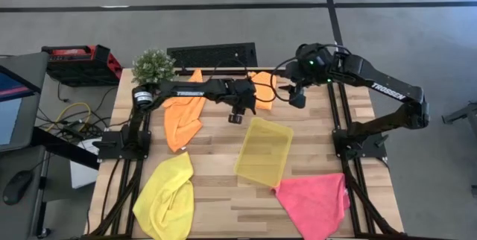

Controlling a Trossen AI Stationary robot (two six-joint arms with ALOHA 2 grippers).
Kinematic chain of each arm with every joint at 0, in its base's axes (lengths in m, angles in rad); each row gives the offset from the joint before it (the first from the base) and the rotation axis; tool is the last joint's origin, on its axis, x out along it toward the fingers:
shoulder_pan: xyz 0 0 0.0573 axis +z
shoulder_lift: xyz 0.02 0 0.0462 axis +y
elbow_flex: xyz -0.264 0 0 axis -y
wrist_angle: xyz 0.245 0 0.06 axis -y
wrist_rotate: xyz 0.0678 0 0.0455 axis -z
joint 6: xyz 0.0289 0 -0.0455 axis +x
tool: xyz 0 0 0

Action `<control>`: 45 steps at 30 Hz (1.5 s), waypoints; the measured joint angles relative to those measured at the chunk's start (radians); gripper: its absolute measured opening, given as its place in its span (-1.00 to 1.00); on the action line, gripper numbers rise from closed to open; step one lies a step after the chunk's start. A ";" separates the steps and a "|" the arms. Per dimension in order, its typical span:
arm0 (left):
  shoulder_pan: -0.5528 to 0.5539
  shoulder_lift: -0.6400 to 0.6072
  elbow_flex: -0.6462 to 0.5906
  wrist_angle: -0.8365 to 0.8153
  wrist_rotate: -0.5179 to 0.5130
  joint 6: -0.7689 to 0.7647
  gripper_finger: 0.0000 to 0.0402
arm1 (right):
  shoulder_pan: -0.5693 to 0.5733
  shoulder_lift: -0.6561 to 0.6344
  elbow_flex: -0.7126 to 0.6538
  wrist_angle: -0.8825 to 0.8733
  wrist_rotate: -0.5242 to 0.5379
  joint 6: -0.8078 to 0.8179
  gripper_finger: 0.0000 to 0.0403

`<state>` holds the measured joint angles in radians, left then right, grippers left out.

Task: Fold microfiber towels
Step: Put the folded right orange microfiber towel into the yellow bin

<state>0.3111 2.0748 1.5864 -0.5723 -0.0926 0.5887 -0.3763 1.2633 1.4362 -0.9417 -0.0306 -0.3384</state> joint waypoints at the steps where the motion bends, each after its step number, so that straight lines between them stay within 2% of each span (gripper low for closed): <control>1: 0.000 0.015 0.001 0.002 -0.002 -0.001 -0.32 | 0.002 0.000 0.000 -0.001 0.002 0.000 0.10; 3: 0.000 0.028 0.001 0.004 -0.019 -0.008 -0.32 | 0.003 0.003 0.000 0.000 0.003 0.001 0.10; 8: 0.000 0.057 0.005 0.061 -0.149 -0.013 -0.32 | 0.003 0.006 0.000 -0.001 0.003 0.001 0.10; 16: 0.016 0.099 0.007 0.063 -0.128 -0.018 -0.32 | 0.003 0.006 0.000 -0.002 0.005 0.001 0.10; 20: 0.017 0.121 0.014 0.050 -0.200 -0.013 -0.32 | 0.003 0.006 0.000 -0.002 0.005 0.001 0.10; 25: 0.017 0.122 0.014 0.056 -0.208 0.015 -0.33 | 0.001 0.006 0.000 0.000 0.006 0.001 0.10; 28: 0.017 0.122 0.014 0.049 -0.223 0.031 -0.43 | 0.000 0.006 0.000 0.001 0.007 0.001 0.10; 31: 0.018 0.122 0.014 0.042 -0.244 0.036 -0.68 | 0.000 0.006 0.000 0.004 0.007 0.000 0.10; 34: 0.027 0.122 0.014 0.026 -0.219 0.032 -0.94 | 0.000 0.006 0.000 0.004 0.007 0.001 0.10; 41: 0.044 0.122 0.025 -0.063 -0.170 -0.022 -0.99 | 0.000 0.006 0.000 0.005 0.009 0.000 0.10; 45: 0.057 0.122 0.094 -0.200 -0.054 -0.106 -0.99 | 0.000 0.006 0.000 0.005 0.010 0.000 0.10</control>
<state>0.3678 2.1971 1.6807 -0.7723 -0.1465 0.4824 -0.3763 1.2694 1.4364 -0.9371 -0.0208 -0.3382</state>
